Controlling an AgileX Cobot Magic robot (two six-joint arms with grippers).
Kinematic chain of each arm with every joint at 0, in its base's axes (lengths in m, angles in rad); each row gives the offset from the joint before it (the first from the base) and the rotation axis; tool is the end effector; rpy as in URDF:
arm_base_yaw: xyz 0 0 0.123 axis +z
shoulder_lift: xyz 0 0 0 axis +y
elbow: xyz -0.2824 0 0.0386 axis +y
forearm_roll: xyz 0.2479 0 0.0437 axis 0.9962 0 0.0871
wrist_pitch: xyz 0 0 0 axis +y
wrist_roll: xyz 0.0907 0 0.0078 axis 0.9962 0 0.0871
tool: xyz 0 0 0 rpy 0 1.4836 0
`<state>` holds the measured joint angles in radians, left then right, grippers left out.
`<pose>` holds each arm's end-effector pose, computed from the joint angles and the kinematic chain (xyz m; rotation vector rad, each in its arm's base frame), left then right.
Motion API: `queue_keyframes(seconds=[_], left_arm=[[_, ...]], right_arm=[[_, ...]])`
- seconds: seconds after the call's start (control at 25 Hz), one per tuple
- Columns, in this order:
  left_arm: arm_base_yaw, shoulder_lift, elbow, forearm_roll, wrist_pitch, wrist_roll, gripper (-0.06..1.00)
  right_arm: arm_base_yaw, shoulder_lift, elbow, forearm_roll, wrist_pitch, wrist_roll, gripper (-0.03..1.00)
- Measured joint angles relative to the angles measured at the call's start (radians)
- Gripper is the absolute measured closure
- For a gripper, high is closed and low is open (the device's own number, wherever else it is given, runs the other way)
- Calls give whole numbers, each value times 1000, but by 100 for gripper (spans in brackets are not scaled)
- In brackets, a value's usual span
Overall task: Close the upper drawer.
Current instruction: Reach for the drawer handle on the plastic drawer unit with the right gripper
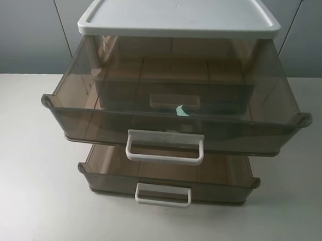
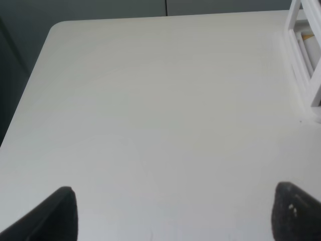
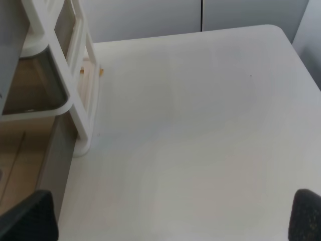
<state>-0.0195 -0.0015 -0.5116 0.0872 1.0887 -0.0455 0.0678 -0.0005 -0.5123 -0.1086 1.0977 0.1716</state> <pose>-0.0076 0.0072 0.2784 -0.0329 2.0564 0.0643 -0.0076 -0.0093 0.2780 0.1153 2.0604 0.0173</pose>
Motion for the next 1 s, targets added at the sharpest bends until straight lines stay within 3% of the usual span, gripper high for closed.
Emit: queue_keyframes(seconds=[1.0], left_arm=[[0,0,0,0,0,0,20]], right_arm=[[0,0,0,0,0,0,27]])
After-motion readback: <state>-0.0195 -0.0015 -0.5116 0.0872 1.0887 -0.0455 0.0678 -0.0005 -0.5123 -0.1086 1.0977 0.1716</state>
